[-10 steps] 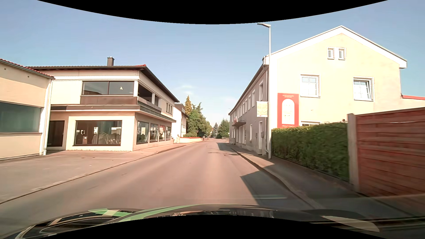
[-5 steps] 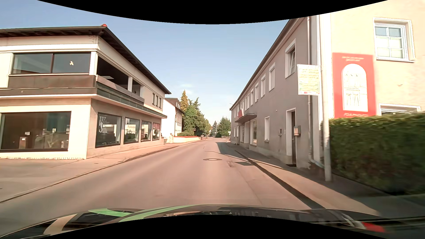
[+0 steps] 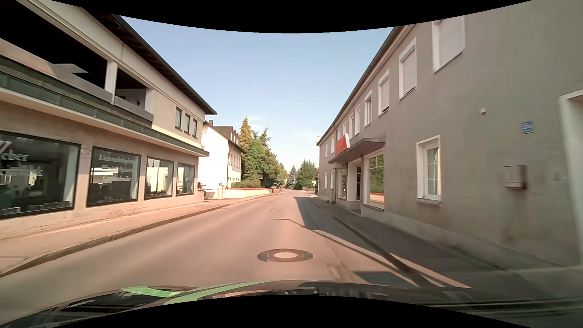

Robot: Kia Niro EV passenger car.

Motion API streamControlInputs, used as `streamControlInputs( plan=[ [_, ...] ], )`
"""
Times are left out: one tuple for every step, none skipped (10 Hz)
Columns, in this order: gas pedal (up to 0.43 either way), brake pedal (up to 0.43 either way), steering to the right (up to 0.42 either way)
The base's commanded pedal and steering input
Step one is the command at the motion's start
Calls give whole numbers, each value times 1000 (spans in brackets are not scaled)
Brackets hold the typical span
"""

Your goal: Follow the waypoints while adhering to traffic rules and regulations

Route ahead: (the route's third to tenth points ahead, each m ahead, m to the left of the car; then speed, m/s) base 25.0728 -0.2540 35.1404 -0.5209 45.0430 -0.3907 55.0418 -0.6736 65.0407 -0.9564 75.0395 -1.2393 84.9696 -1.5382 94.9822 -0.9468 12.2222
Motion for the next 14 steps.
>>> streamControlInputs(
  plan=[
    [110,0,3],
    [98,0,3],
    [98,0,3],
    [98,0,3],
    [98,0,2],
    [98,0,3],
    [98,0,3],
    [98,0,3],
    [87,0,4],
    [67,0,4],
    [59,0,5],
    [59,0,6],
    [59,0,7],
    [59,0,8]
  ],
)
